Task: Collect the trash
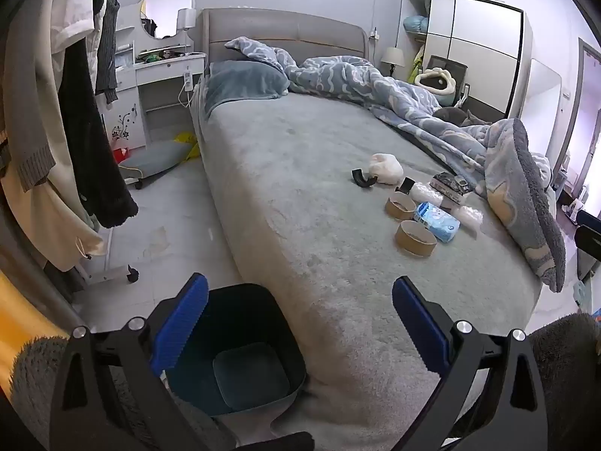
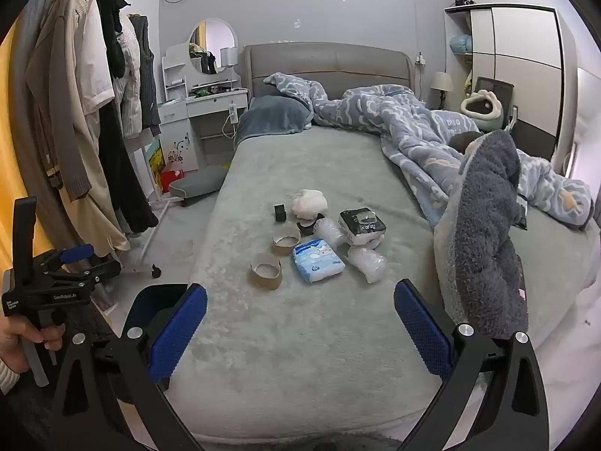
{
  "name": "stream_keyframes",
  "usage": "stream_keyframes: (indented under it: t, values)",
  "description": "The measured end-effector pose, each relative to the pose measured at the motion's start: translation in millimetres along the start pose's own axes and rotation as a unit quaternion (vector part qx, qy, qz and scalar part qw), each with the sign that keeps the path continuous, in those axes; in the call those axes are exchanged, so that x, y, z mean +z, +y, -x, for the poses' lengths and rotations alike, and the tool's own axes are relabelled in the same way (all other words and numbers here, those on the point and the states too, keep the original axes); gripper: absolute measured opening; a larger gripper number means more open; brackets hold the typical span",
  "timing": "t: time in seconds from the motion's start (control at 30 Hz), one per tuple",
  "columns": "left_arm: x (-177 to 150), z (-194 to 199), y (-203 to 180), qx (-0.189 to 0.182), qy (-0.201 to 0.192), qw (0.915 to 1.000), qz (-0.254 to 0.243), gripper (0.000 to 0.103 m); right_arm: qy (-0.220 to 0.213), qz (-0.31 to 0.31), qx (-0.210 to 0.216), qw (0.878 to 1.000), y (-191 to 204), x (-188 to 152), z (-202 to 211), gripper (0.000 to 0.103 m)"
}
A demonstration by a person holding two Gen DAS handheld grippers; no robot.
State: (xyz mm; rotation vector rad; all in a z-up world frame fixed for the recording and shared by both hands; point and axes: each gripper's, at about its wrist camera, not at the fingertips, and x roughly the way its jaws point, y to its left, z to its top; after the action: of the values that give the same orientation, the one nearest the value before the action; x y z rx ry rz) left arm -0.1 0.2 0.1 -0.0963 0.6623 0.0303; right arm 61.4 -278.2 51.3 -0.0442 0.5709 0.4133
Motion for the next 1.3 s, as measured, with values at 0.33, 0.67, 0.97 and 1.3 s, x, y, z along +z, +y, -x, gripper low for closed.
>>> stream_keyframes:
  t: [0.33, 0.67, 0.97, 1.3]
  values:
    - [0.0, -0.4, -0.3, 0.0, 0.004, 1.0, 0.0, 0.1, 0.002, 0.0, 0.0, 1.0, -1.3, -0.2, -1.3, 0.1]
    - [-1.6, 0.4, -1.1, -0.001, 0.003, 1.0, -0.001, 0.1, 0.004, 0.001, 0.0, 1.0, -2.1, -0.2, -1.6, 0.1]
    - [0.1, 0.0, -2.7, -0.003, 0.004, 1.0, 0.001, 0.1, 0.005, 0.0, 0.001, 1.0, 0.1, -0.2, -2.3, 0.1]
    - [0.2, 0.2, -2.3, -0.003, 0.004, 1.0, 0.002, 0.1, 0.006, -0.001, 0.001, 1.0, -0.7, 0.0, -2.4, 0.1]
